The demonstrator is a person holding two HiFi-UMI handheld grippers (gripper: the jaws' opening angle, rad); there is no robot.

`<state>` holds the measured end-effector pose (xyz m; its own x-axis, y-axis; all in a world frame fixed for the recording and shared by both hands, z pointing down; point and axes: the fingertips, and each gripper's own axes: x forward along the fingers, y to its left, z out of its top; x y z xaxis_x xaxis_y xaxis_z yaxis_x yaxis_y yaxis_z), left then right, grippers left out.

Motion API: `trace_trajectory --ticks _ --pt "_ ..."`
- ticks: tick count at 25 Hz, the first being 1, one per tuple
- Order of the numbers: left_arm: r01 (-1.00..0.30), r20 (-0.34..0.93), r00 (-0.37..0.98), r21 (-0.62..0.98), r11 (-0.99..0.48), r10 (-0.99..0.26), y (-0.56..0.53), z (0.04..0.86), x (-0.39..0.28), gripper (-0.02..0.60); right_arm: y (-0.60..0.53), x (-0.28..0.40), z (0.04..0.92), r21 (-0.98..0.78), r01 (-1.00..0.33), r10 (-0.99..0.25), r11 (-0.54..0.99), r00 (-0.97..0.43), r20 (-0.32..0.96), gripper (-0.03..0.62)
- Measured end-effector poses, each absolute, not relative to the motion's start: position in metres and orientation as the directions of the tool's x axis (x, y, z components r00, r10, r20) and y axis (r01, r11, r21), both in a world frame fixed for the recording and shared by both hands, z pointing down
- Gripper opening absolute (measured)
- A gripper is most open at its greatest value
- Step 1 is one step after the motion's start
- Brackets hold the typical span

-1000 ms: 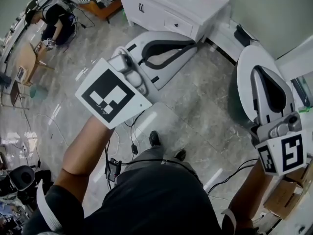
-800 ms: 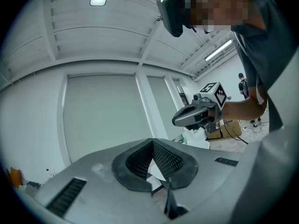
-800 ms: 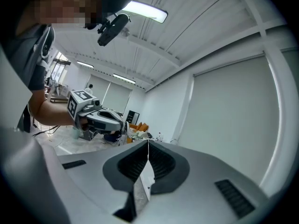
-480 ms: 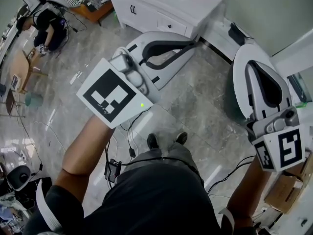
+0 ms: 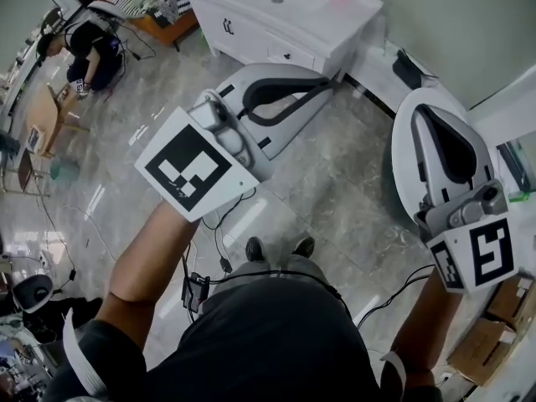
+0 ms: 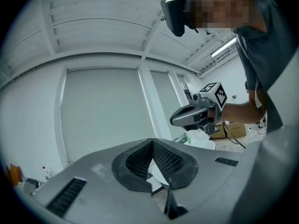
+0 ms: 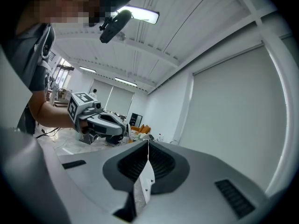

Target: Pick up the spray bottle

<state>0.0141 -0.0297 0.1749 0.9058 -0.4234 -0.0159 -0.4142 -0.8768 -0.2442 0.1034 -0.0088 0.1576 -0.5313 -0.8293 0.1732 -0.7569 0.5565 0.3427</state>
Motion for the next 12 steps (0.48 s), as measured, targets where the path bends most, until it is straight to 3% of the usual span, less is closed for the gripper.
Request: trace_trajectory --ticks 12 --pt "-0.455 0.034 0.877 -0.260 -0.852 -0.479 -0.034 0.181 -0.002 0.004 -0.019 0.094 0.166 0.311 -0.732 -0.792 0.606 -0.592 0.151 0.008"
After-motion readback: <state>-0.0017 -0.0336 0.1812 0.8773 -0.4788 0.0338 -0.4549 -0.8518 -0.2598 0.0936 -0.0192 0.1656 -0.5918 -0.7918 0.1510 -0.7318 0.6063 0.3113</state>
